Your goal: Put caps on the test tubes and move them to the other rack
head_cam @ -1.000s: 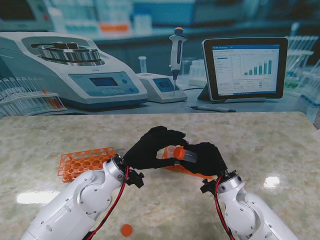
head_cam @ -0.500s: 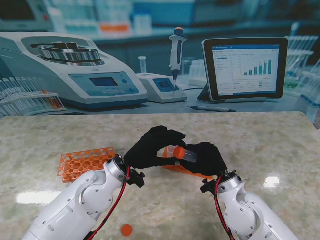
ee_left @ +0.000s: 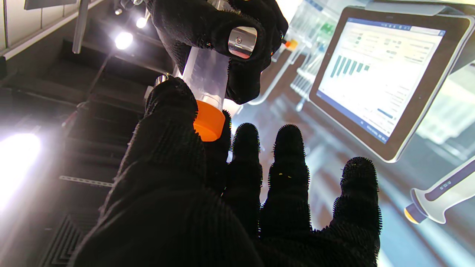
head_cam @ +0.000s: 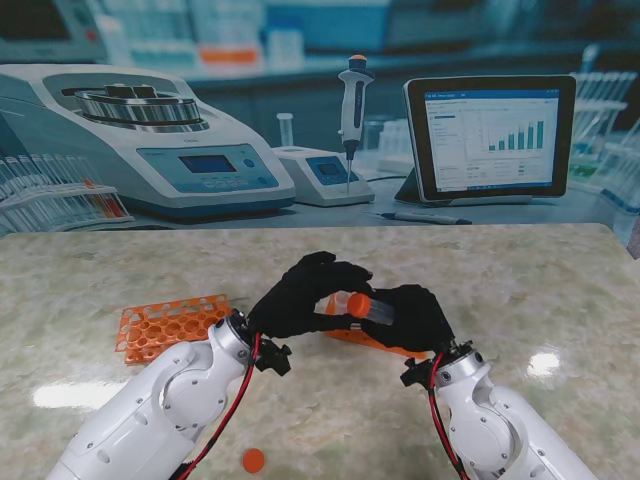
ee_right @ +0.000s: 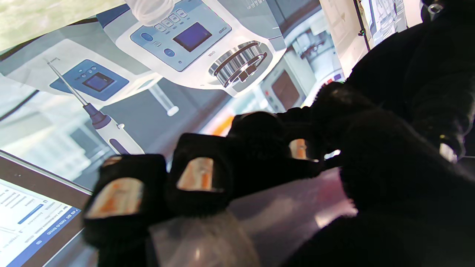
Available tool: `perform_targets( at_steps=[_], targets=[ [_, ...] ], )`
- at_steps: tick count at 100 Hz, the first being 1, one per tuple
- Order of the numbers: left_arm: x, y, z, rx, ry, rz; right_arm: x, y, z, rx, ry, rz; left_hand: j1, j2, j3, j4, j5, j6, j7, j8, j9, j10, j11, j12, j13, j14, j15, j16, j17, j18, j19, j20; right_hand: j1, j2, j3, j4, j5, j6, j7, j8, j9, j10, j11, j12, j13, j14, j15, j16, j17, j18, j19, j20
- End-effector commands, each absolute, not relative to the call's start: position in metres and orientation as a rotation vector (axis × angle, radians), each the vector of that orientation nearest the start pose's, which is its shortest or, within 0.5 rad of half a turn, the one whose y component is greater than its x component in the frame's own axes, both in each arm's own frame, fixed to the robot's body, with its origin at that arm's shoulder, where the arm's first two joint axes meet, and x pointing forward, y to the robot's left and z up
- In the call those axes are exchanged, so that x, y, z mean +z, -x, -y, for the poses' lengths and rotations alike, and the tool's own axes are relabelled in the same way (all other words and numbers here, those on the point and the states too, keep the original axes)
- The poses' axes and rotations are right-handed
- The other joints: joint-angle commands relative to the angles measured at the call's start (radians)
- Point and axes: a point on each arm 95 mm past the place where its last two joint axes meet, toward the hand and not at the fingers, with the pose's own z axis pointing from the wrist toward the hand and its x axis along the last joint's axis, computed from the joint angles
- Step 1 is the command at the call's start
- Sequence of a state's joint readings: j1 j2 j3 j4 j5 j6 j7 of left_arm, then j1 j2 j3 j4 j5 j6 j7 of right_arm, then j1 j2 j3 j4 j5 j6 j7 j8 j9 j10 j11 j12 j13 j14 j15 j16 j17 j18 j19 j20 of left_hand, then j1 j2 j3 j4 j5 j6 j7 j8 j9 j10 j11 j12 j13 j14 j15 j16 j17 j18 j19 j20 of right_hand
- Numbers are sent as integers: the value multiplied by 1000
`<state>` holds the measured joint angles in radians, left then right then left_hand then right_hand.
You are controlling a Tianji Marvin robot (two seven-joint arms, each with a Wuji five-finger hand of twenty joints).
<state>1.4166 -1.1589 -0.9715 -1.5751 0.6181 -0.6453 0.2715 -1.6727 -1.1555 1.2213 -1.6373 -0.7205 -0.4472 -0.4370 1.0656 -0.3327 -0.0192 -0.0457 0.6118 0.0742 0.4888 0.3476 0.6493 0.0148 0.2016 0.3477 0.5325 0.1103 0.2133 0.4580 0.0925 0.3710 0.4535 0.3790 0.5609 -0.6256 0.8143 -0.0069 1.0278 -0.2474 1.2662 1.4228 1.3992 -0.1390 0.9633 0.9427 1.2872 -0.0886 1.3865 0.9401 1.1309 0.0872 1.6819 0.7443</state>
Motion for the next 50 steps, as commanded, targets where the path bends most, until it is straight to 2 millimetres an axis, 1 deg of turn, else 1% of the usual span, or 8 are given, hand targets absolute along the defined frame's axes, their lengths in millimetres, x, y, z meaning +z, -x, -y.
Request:
perform_targets(
  at_steps=[1,4,6,18,23,26,41,50],
  targets=[
    [-265,-373,122,-2625,863,-1374,-296,-351,-37,-2943,1422,1342,225,132,203,43,180,-144,125,14,11,-65,13,7,17,-35,3,7,-6,-11,29,22,27,24,7,-13,13,-70,62,31,26,-4,-4,17,34,-65,33,8,16,-15,36,-4],
    [-265,-373,122,-2625,861,-1376,-296,-351,-37,-2943,1422,1343,225,128,223,42,184,-147,119,13,11,-68,12,6,16,-37,2,6,-6,-13,30,22,27,24,7,-13,13,-71,61,31,26,-4,-4,17,34,-66,33,7,16,-15,36,-4],
    [-265,-373,122,-2624,860,-1378,-296,-351,-37,-2943,1422,1343,225,127,248,32,192,-156,109,12,10,-70,12,3,16,-39,1,4,-6,-13,31,20,26,24,7,-13,13,-71,61,31,26,-4,-4,17,34,-66,33,7,16,-15,36,-4],
    [-265,-373,122,-2623,849,-1385,-296,-351,-38,-2942,1421,1345,225,104,344,34,198,-177,83,9,7,-75,9,-3,16,-46,-2,-1,-5,-16,32,16,27,24,7,-13,13,-72,61,31,26,-4,-4,17,34,-66,33,7,16,-15,36,-4],
    [-265,-373,122,-2620,840,-1389,-296,-351,-38,-2942,1420,1346,225,79,368,29,190,-215,74,8,5,-79,8,-5,16,-49,-2,-2,-4,-19,35,15,27,23,7,-13,13,-72,60,31,26,-4,-4,17,34,-66,33,7,16,-15,36,-4],
    [-265,-373,122,-2619,835,-1390,-296,-351,-37,-2942,1420,1346,225,67,384,26,182,-252,76,11,6,-79,9,-6,18,-51,-1,-2,-2,-21,38,14,27,24,7,-13,13,-72,60,31,26,-4,-4,17,34,-66,33,7,16,-15,36,-4],
    [-265,-373,122,-2618,826,-1396,-295,-351,-37,-2942,1418,1348,225,45,436,16,142,-324,86,14,5,-66,6,-11,12,-50,-1,-4,-6,-21,44,9,27,24,6,-13,13,-72,60,31,26,-4,-4,17,34,-66,32,7,16,-15,36,-4],
    [-266,-373,122,-2617,825,-1402,-295,-351,-37,-2942,1418,1349,225,32,470,12,121,-353,90,16,1,-59,0,-15,5,-49,-4,-6,-10,-22,44,5,27,23,7,-13,13,-72,60,32,26,-4,-4,17,34,-66,32,7,16,-15,36,-4]
  ],
)
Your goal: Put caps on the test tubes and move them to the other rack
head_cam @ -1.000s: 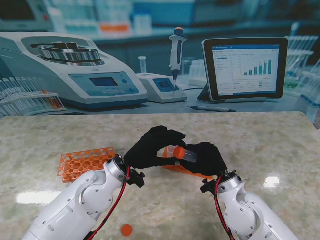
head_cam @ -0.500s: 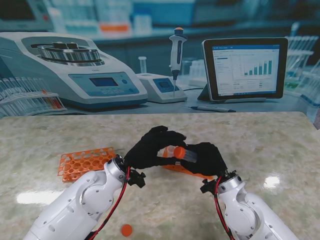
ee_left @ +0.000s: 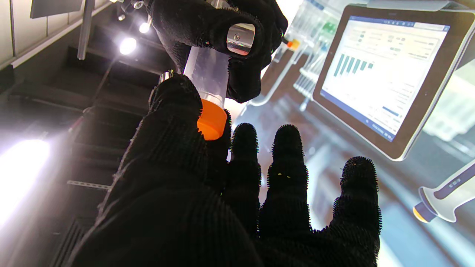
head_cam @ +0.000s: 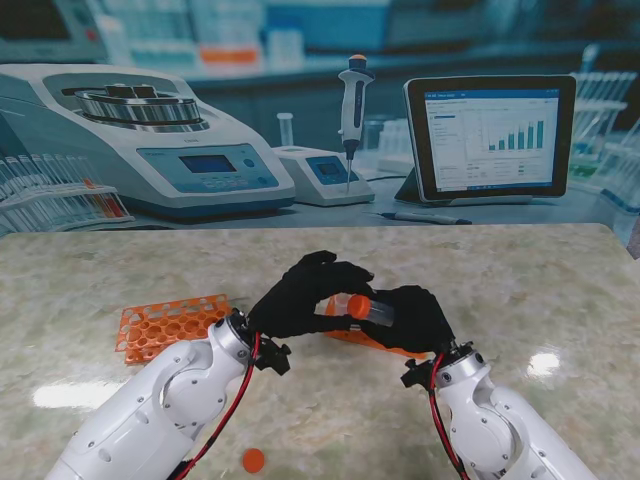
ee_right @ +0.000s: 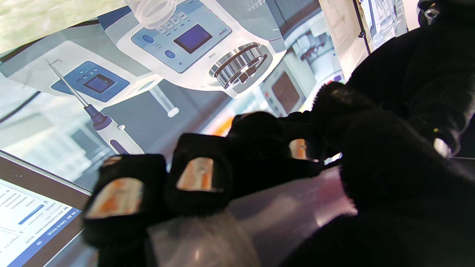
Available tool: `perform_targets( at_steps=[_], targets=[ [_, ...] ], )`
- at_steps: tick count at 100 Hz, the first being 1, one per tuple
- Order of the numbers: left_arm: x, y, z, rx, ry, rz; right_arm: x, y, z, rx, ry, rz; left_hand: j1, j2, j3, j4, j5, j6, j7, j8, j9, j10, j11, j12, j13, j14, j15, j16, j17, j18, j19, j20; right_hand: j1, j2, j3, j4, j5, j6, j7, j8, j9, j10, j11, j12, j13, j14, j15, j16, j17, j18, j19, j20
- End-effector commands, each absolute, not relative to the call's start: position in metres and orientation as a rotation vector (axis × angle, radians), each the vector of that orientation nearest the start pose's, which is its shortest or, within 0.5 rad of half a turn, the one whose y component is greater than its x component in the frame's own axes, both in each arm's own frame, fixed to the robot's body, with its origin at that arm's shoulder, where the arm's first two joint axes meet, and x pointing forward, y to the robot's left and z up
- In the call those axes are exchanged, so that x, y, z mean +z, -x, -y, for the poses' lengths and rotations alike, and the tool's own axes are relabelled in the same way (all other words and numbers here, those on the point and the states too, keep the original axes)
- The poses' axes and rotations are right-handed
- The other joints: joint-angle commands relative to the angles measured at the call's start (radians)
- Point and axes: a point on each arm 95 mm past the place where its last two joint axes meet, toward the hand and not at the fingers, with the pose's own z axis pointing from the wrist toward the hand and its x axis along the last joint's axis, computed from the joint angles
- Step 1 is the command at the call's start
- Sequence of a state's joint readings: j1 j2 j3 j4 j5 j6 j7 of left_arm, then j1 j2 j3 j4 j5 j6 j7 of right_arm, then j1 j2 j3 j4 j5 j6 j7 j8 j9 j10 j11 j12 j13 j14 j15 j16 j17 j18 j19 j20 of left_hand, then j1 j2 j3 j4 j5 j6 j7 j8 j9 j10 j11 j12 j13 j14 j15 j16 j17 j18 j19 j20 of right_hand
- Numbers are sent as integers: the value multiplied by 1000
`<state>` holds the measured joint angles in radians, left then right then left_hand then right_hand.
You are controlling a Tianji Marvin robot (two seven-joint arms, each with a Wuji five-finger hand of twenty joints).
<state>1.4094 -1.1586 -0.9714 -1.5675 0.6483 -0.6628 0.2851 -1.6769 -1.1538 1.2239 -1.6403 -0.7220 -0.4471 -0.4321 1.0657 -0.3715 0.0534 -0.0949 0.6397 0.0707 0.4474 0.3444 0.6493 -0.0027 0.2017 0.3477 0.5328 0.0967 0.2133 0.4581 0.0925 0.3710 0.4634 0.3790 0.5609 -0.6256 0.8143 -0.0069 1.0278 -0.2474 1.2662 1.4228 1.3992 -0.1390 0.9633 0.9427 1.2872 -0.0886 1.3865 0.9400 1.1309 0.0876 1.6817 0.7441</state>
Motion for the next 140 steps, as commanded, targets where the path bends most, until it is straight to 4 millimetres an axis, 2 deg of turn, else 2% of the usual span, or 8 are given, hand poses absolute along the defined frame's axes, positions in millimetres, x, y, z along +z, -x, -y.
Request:
perform_targets(
  at_steps=[1,4,6,7,44,104,120,140],
  targets=[
    [-266,-373,122,-2616,825,-1403,-295,-351,-37,-2942,1418,1349,225,69,403,61,92,-352,133,19,1,-41,0,-16,4,-36,-4,-6,-10,-22,34,5,27,23,7,-13,13,-72,60,32,26,-4,-4,17,34,-66,33,8,16,-15,36,-4],
    [-266,-373,121,-2615,825,-1406,-295,-351,-37,-2942,1418,1350,225,66,410,60,88,-355,134,20,0,-41,-2,-17,2,-37,-5,-7,-10,-22,34,4,27,24,7,-13,13,-72,60,32,26,-4,-4,17,34,-66,33,8,16,-15,36,-4],
    [-266,-373,121,-2615,825,-1407,-295,-351,-37,-2942,1417,1350,225,64,419,58,82,-355,133,19,-5,-11,-7,-20,-4,-33,-9,-9,-12,-23,33,3,28,24,7,-13,13,-72,60,32,26,-4,-4,17,34,-66,33,8,16,-15,36,-4],
    [-266,-373,121,-2614,825,-1409,-295,-351,-37,-2942,1417,1350,225,64,420,57,79,-355,132,18,-6,-9,-8,-21,-6,-33,-10,-10,-12,-23,33,2,27,24,7,-13,13,-72,60,32,26,-4,-4,17,34,-66,32,8,16,-15,36,-4],
    [-266,-372,119,-2604,809,-1450,-295,-351,-38,-2935,1412,1356,221,12,471,46,12,-355,64,-14,-42,-10,-38,-50,-51,-23,-47,-46,-18,-20,14,-14,26,23,6,-13,13,-72,60,32,25,-4,-5,17,34,-66,32,8,16,-15,36,-4],
    [-265,-370,115,-2608,818,-1441,-295,-351,-39,-2930,1414,1360,225,59,519,38,-25,-383,67,-12,-50,-7,-40,-60,-64,-15,-52,-59,-25,-21,-1,-20,27,23,6,-14,13,-72,60,32,24,-3,-5,17,34,-66,32,8,15,-15,36,-4],
    [-263,-370,113,-2607,809,-1427,-296,-350,-39,-2928,1417,1361,225,71,509,35,-51,-365,50,-19,-57,-6,-43,-62,-68,-18,-54,-61,-24,-24,-3,-19,27,23,6,-14,13,-72,60,32,24,-4,-6,17,34,-66,32,8,15,-15,35,-4],
    [-257,-372,109,-2603,803,-1400,-296,-350,-39,-2926,1417,1359,225,97,452,42,-68,-301,-8,-49,-67,-3,-46,-64,-77,-21,-56,-63,-24,-26,-6,-16,27,23,6,-14,13,-72,60,32,23,-3,-6,17,34,-66,32,8,15,-15,35,-4]
  ],
)
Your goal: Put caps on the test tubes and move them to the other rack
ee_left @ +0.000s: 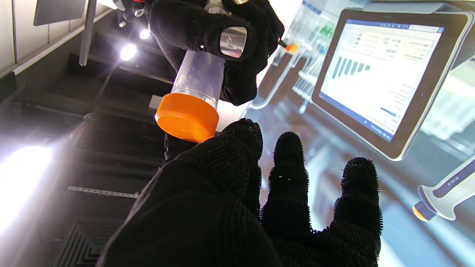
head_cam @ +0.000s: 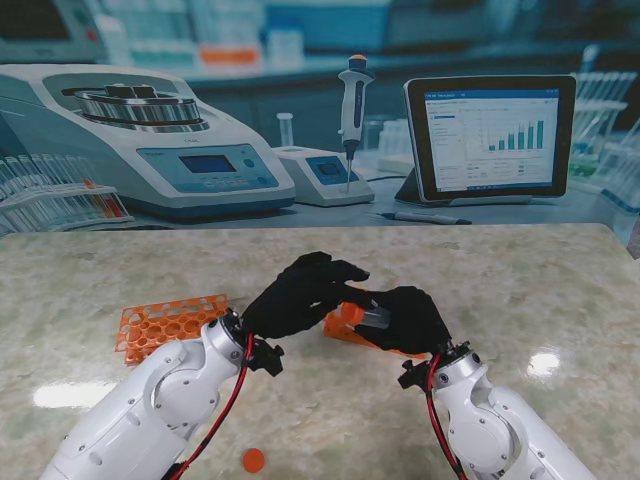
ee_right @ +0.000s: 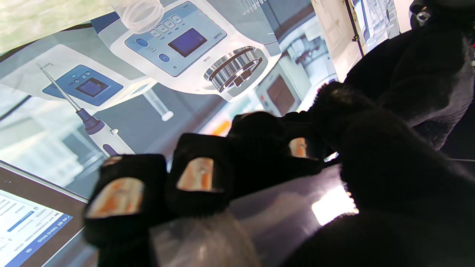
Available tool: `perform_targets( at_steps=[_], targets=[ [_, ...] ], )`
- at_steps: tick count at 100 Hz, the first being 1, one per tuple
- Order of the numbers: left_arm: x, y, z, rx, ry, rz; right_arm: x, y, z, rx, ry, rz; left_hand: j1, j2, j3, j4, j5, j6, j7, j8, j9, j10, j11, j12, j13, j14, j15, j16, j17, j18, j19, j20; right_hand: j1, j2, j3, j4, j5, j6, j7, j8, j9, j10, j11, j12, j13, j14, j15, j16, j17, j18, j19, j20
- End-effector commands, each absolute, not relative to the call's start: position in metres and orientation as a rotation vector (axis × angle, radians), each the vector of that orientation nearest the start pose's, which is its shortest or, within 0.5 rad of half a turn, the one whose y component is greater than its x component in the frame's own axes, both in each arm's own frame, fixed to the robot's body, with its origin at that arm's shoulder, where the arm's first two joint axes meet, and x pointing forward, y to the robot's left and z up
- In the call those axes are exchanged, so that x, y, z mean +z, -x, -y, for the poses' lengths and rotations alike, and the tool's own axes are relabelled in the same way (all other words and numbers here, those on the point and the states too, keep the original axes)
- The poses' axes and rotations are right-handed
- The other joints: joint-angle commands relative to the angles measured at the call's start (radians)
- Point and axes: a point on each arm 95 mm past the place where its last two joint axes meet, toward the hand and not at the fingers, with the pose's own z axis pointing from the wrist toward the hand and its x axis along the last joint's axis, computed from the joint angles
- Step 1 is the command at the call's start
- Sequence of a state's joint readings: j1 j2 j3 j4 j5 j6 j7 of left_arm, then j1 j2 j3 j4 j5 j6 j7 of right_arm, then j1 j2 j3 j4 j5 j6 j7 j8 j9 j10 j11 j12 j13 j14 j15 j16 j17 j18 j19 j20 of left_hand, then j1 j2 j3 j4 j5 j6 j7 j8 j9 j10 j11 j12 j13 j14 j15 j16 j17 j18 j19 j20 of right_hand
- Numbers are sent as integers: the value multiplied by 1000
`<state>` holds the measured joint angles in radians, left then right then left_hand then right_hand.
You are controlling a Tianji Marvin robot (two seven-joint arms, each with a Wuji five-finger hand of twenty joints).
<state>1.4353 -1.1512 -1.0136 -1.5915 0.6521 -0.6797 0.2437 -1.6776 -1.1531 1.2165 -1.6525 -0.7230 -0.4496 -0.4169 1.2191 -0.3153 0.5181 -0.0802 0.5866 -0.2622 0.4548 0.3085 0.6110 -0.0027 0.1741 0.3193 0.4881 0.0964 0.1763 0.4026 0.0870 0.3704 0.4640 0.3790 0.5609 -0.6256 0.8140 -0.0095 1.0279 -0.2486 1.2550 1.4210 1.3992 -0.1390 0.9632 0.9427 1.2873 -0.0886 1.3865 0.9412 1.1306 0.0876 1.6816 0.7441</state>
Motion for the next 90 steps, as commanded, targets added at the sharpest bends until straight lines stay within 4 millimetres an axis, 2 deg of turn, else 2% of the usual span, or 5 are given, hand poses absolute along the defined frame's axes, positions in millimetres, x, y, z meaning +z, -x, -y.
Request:
perform_targets(
  at_steps=[1,16,27,47,90],
  targets=[
    [-257,-372,109,-2602,803,-1399,-296,-350,-39,-2926,1417,1359,72,42,-15,27,-16,36,-18,-15,-31,-3,-19,-35,-33,-21,-19,-8,-19,-26,-7,-16,26,23,5,-11,13,-71,71,34,23,-3,-6,17,34,-66,32,6,16,-15,35,-4],
    [-255,-372,105,-2596,804,-1385,-296,-350,-39,-2925,1419,1359,67,77,-106,41,-13,119,-87,-51,-39,2,-21,-33,-37,-22,-19,-7,-21,-29,-12,-12,27,24,6,-11,13,-71,71,34,23,-3,-6,17,34,-65,32,6,16,-15,35,-4],
    [-255,-371,103,-2597,817,-1381,-296,-350,-39,-2925,1419,1359,24,158,-312,80,-7,195,-172,-96,-53,11,-27,-30,-49,-20,-22,-4,-30,-31,-27,-9,27,23,5,-11,13,-71,71,34,23,-4,-5,17,34,-65,32,6,16,-15,35,-4],
    [-256,-370,101,-2601,838,-1373,-297,-350,-40,-2924,1423,1358,-57,237,-481,80,-35,245,-210,-115,-77,25,-38,-27,-61,-18,-25,1,-36,-36,-42,1,27,23,5,-11,13,-71,71,34,23,-3,-5,17,34,-65,32,6,16,-15,34,-5],
    [-260,-366,100,-2592,849,-1388,-296,-351,-40,-2925,1422,1358,-231,200,-522,73,21,331,-201,-98,-81,53,-44,-16,-69,-9,-21,16,-48,-29,-74,16,28,23,4,-11,13,-71,71,34,22,-2,-6,16,34,-65,31,6,16,-14,34,-5]
  ],
)
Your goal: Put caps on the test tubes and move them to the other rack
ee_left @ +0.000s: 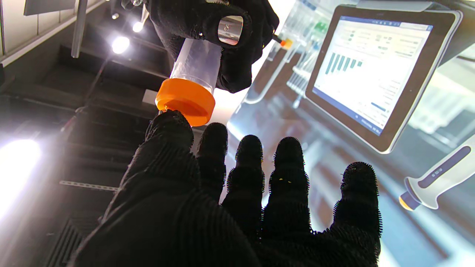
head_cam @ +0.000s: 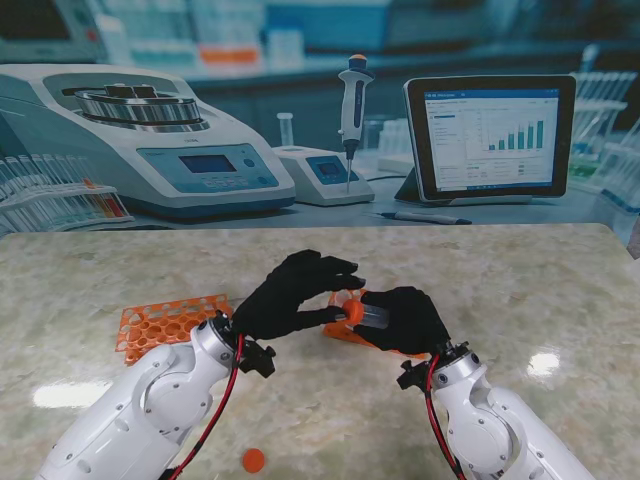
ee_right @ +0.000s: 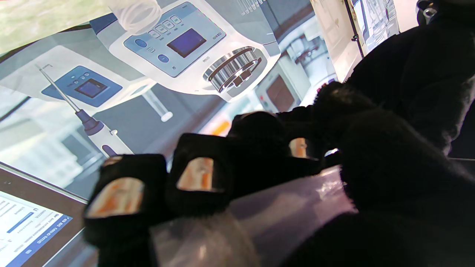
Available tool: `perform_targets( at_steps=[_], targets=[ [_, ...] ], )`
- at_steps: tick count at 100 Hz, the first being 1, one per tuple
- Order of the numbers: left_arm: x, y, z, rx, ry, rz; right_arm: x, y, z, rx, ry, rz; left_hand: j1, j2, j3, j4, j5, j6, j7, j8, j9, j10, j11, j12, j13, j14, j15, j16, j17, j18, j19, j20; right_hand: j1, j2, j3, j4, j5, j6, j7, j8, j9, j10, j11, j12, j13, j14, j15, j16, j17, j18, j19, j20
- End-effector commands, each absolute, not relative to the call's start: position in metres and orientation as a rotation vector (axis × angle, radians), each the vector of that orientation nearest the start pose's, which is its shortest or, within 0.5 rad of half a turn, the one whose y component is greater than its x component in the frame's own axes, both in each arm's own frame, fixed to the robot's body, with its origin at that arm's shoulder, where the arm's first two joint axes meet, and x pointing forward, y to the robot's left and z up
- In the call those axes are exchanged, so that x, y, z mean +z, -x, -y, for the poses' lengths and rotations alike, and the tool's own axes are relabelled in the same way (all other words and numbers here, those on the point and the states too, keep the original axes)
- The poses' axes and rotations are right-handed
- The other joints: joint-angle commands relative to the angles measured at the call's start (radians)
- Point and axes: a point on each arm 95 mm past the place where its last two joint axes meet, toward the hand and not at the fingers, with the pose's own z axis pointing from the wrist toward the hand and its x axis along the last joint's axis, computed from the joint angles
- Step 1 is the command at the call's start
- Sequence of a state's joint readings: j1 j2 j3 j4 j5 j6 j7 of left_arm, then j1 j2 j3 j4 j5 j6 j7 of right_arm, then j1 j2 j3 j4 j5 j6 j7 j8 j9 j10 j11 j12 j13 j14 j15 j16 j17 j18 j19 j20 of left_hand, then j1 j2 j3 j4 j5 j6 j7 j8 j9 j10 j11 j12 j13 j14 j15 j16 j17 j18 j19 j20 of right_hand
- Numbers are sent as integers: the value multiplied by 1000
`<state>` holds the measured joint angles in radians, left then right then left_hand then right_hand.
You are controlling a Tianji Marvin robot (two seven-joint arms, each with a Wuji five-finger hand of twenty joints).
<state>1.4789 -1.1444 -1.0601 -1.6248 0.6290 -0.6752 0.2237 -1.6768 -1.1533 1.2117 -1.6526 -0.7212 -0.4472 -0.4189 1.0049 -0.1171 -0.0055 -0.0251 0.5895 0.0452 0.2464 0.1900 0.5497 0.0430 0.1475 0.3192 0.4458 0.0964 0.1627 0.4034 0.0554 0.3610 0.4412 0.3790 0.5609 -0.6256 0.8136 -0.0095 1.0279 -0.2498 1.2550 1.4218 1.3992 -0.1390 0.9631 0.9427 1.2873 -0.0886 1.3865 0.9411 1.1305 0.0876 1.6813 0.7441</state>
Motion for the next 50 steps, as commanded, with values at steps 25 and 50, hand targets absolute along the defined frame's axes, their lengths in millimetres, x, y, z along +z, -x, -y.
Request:
perform_targets(
  at_steps=[25,50],
  targets=[
    [-261,-366,102,-2585,846,-1387,-296,-351,-40,-2926,1419,1358,-34,-60,12,21,-26,42,100,171,-42,-3,-2,16,-31,-17,-3,32,-12,-19,-53,46,27,24,5,-12,12,-71,70,33,23,-4,-6,16,34,-65,31,6,16,-14,34,-5],
    [-263,-368,107,-2584,836,-1394,-295,-351,-40,-2926,1415,1360,-86,-170,44,10,-104,39,214,297,-58,-10,13,39,-31,-20,4,42,-9,-15,-42,58,24,21,5,-12,12,-71,70,33,22,-2,-6,16,34,-64,31,6,16,-14,34,-5]
  ],
)
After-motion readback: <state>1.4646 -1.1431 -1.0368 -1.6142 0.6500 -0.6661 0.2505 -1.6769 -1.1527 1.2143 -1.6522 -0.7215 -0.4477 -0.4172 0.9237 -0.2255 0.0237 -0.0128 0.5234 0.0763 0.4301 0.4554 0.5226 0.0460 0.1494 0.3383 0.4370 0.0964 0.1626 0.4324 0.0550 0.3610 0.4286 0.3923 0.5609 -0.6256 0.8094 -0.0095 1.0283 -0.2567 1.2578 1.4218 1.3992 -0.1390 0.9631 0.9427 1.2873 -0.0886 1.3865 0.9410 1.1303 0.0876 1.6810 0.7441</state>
